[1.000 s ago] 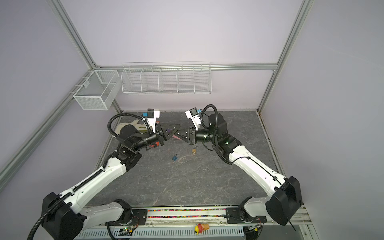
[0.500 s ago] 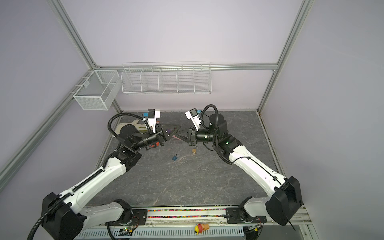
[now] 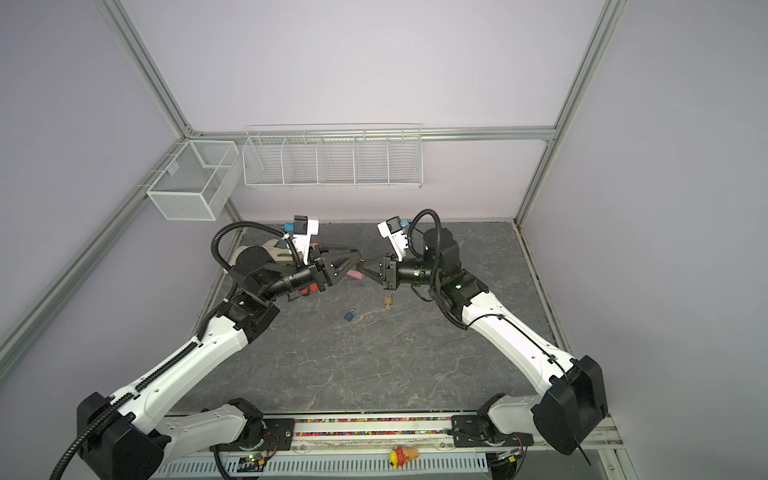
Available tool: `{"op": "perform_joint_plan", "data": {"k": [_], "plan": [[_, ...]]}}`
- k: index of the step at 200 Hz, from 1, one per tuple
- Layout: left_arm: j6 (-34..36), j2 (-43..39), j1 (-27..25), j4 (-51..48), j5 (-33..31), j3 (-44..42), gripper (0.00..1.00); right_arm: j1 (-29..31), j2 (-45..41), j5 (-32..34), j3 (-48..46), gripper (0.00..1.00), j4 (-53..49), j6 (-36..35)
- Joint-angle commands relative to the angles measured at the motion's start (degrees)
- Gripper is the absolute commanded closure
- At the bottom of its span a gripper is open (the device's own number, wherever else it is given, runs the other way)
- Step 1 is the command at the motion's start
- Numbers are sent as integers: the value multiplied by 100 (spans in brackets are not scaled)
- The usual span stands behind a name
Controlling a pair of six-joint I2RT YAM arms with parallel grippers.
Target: Unlock with the key
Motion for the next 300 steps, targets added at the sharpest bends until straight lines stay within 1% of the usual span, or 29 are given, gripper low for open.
{"op": "perform_joint_plan", "data": {"k": [1, 14, 28, 39, 50, 58, 78, 80, 112, 143, 168, 202, 243, 300], "plan": [[147, -344, 18, -977, -845, 229, 56, -93, -166, 278, -241, 94, -544, -194], [159, -431, 18, -1664, -1557, 220, 53, -94, -176, 470, -385, 94, -791, -214], [196, -434, 18, -2462, -2273, 255, 50, -93, -191, 601, -645, 94, -814, -152], [253, -352, 18, -2991, -2638, 273, 50, -97, -226, 805, -880, 94, -822, -18], [198, -191, 14, -3471, -3021, 297, 49, -92, -230, 863, -1075, 94, -802, 96], [199, -49, 16, -3733, -3169, 321, 49, -91, -216, 880, -1209, 94, -816, 152], [141, 373, 18, -4151, -3390, 318, 46, -82, -211, 1068, -1478, 94, -804, 347], [137, 423, 18, -4181, -3413, 319, 46, -82, -216, 1093, -1609, 94, -796, 354], [264, 1188, 18, -4299, -3431, 340, 44, -3, -343, 1708, -2007, 94, -985, 453], [412, 2097, -10, -4576, -3592, 682, 42, 1, -435, 2042, -2223, 94, -1067, 474], [487, 2864, -131, -5003, -3736, 1136, 42, 9, -458, 2053, -2330, 94, -981, 455], [546, 3679, -345, -5174, -3909, 1468, 43, 19, -328, 2042, -2321, 94, -998, 423], [374, 4023, -480, -5190, -4041, 1466, 43, 23, -274, 2077, -2195, 94, -1164, 211], [-26, 4143, -673, -5127, -4252, 1180, 43, 22, -181, 2086, -2105, 94, -1238, 96]]}}
